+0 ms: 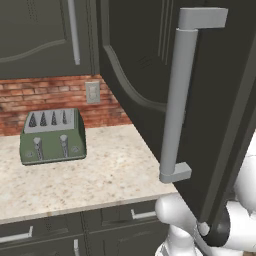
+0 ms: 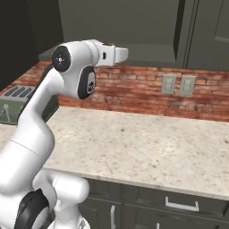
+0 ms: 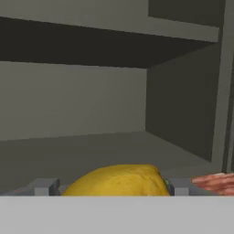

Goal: Pick the lemon from the counter and place it in the cabinet. Then close the cabinet.

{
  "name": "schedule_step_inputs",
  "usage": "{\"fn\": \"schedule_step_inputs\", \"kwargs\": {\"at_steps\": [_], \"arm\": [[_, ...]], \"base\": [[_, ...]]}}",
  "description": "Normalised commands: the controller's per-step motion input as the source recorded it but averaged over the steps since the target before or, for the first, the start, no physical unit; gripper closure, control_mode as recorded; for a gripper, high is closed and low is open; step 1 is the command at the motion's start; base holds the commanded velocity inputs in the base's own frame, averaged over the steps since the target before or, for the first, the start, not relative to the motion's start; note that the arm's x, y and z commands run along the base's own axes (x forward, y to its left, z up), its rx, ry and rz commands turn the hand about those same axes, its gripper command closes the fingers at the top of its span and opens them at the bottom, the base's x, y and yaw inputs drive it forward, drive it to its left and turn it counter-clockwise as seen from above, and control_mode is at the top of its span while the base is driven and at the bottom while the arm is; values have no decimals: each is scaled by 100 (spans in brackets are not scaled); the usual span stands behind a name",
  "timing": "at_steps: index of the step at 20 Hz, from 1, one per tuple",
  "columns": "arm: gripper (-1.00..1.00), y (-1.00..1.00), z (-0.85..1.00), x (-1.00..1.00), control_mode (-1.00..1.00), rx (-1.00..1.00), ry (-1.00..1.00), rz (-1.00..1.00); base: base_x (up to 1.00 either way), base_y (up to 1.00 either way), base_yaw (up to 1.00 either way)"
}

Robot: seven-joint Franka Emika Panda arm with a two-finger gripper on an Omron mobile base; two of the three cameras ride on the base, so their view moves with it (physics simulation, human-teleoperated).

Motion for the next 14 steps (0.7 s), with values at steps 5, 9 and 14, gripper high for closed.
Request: {"fn": "schedule_step_inputs", "kwargs": {"at_steps": [5, 9, 14], "arm": [[100, -13, 10, 98, -100, 10, 8, 0], [100, -6, 0, 100, -100, 6, 2, 0], [100, -2, -6, 94, -100, 2, 2, 0]], "base": [[0, 0, 0], [0, 0, 0], [0, 0, 0]]}}
